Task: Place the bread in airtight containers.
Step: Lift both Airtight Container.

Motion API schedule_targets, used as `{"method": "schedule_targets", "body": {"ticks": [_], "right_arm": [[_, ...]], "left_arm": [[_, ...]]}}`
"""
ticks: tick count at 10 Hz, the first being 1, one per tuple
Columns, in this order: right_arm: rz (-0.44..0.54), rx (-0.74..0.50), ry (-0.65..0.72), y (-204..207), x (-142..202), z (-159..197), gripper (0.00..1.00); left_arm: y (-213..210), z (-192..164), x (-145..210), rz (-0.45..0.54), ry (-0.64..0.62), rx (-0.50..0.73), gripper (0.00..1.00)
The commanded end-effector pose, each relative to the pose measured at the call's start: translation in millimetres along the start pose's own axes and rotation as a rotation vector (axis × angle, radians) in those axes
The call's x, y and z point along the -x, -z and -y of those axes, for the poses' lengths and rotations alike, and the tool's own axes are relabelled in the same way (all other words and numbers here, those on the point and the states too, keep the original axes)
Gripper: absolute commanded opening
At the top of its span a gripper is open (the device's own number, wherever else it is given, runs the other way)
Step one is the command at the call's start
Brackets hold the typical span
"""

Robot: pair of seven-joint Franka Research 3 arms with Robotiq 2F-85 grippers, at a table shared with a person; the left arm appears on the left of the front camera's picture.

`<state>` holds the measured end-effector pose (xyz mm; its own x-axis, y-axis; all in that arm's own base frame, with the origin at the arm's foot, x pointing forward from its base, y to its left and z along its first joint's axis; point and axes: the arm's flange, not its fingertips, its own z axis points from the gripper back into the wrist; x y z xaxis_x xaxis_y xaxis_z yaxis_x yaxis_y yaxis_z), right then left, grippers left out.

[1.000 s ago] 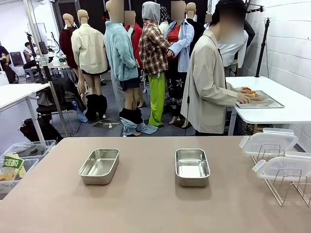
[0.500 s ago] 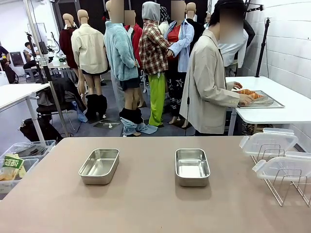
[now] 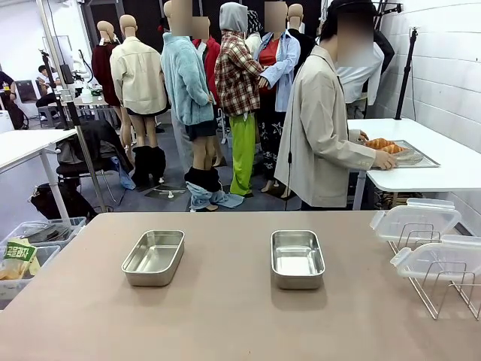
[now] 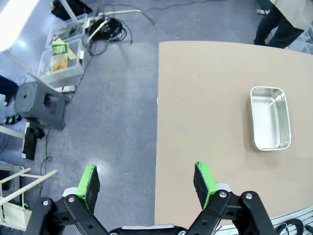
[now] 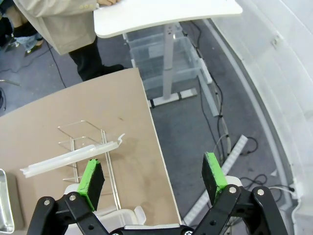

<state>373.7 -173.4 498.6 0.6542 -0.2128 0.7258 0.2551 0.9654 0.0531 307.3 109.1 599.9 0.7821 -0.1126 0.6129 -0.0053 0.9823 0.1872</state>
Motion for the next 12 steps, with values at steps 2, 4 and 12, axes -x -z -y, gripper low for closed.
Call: {"method": "schedule_targets", "body": {"ticks": [2,4,12], "right_arm": [[0.000,0.002,-0.002,0.2,0.1,0.6,1.00],[0.000,0.002,-0.002,0.2,0.1,0.6,1.00],[0.000,0.002,-0.002,0.2,0.1,0.6,1.00]], "left_arm": [[-0.7,-2.8,-0.2,0.002,0.011,-0.006,1.00],[-0.7,-2.8,-0.2,0.002,0.011,-0.006,1.00],[-0.7,-2.8,-0.2,0.002,0.011,-0.006,1.00]]}}
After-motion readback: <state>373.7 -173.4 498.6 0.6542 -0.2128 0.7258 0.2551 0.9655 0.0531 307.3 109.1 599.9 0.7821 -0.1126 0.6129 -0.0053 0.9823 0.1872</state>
